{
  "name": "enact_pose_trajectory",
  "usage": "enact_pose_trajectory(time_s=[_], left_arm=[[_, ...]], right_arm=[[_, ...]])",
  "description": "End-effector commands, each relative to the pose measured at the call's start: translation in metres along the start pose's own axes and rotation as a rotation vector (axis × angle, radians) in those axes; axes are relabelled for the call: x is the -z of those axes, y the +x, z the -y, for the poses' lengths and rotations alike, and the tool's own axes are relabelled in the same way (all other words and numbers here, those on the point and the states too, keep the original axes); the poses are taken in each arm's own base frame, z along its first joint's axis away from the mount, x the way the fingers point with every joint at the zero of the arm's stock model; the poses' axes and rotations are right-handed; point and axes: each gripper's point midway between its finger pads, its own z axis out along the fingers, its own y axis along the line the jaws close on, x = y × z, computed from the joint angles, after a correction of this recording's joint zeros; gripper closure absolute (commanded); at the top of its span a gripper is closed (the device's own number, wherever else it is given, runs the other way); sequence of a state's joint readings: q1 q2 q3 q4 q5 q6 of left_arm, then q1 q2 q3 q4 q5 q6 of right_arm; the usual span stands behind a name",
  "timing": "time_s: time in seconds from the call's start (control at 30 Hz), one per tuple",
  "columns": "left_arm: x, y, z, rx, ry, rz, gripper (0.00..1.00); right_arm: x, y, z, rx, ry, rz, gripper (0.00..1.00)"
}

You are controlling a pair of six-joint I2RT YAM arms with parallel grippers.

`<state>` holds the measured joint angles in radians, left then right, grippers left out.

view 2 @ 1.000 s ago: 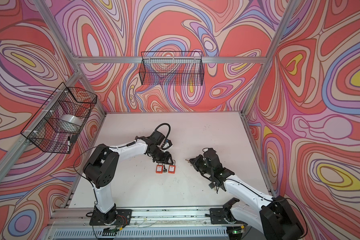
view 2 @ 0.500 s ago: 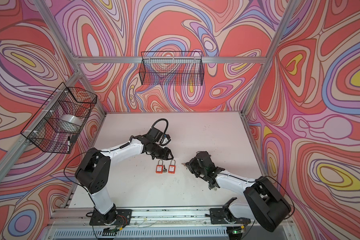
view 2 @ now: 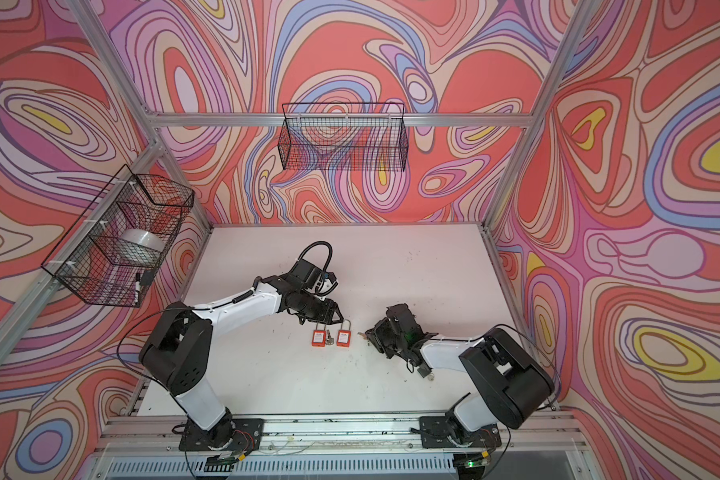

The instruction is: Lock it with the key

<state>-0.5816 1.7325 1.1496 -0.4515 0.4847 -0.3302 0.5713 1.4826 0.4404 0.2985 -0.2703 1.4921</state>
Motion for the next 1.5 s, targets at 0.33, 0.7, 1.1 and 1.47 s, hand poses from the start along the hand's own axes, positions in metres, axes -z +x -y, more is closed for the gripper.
enact_pose_trajectory(time_s=[0.33, 0.7, 1.1, 1.47], left_arm=[[0.014, -0.007, 0.0, -0.014, -0.015, 0.035, 0.5], [0.021, -0.01, -0.001, -0.019, -0.027, 0.045, 0.49], [0.022, -0.007, -0.003, -0.011, -0.029, 0.048, 0.49], [0.023, -0.003, -0.005, -0.008, -0.033, 0.041, 0.49]], right_arm=[[0.018, -0.008, 0.001, 0.015, 0.082, 0.077, 0.33], [0.0, -0.018, -0.006, 0.106, 0.116, 0.017, 0.28], [-0.011, -0.002, -0.017, 0.126, 0.097, -0.105, 0.28], [-0.012, 0.012, -0.013, 0.092, 0.133, -0.168, 0.28]])
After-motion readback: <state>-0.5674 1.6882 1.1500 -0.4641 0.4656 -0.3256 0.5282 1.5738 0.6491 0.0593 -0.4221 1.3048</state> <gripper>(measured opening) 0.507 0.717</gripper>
